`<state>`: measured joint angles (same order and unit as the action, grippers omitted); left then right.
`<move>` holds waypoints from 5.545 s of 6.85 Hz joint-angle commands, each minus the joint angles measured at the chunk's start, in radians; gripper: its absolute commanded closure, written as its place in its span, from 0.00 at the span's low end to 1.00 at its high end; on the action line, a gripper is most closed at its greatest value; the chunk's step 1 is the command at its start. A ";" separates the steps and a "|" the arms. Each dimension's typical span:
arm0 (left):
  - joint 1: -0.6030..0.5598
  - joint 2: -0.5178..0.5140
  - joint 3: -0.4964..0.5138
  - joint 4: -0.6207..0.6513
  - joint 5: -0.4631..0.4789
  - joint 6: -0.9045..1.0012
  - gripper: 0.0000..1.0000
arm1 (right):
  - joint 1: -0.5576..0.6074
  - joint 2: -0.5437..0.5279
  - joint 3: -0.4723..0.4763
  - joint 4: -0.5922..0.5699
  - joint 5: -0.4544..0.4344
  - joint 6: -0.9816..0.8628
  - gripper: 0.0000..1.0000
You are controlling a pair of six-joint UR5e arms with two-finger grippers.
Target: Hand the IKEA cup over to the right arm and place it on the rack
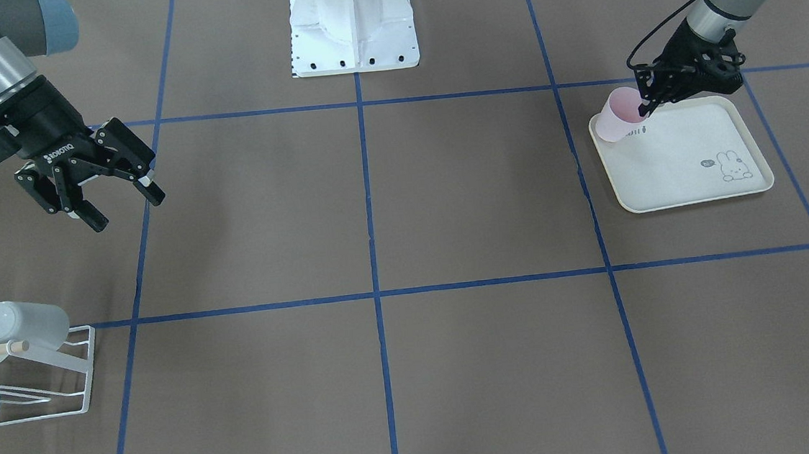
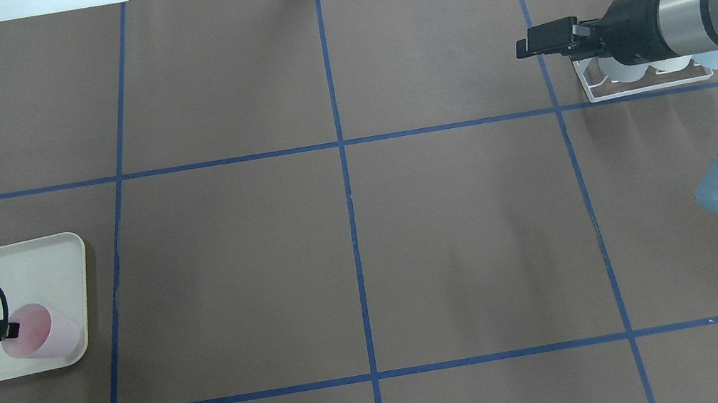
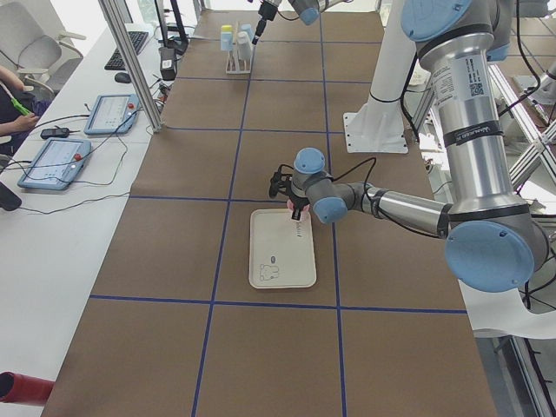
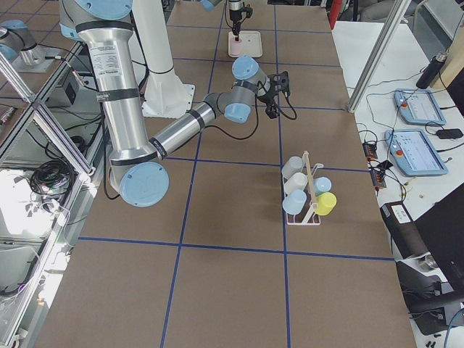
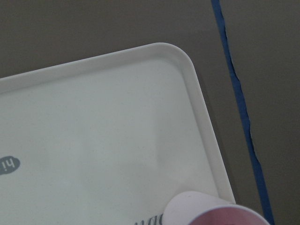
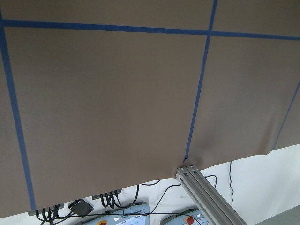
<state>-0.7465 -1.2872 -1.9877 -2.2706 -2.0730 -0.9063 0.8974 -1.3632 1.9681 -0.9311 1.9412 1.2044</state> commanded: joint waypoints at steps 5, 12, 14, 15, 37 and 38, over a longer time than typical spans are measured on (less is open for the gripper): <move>-0.335 -0.210 -0.086 0.192 0.002 -0.054 1.00 | -0.017 0.194 -0.038 0.008 0.010 0.292 0.00; -0.236 -0.460 0.074 -0.288 0.161 -1.076 1.00 | -0.241 0.337 -0.138 0.351 -0.359 0.636 0.00; -0.153 -0.460 0.208 -0.659 0.331 -1.406 1.00 | -0.256 0.380 -0.140 0.357 -0.436 0.685 0.00; -0.095 -0.465 0.236 -0.767 0.444 -1.519 1.00 | -0.267 0.403 -0.140 0.357 -0.465 0.699 0.00; 0.352 -0.784 0.334 -0.958 0.970 -1.697 1.00 | -0.342 0.432 -0.290 0.575 -0.559 0.718 0.02; 0.352 -0.782 0.334 -0.958 0.970 -1.697 1.00 | -0.342 0.432 -0.290 0.575 -0.559 0.718 0.10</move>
<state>-0.3946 -2.0698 -1.6536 -3.2294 -1.1030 -2.6033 0.5564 -0.9312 1.6783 -0.3559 1.3820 1.9218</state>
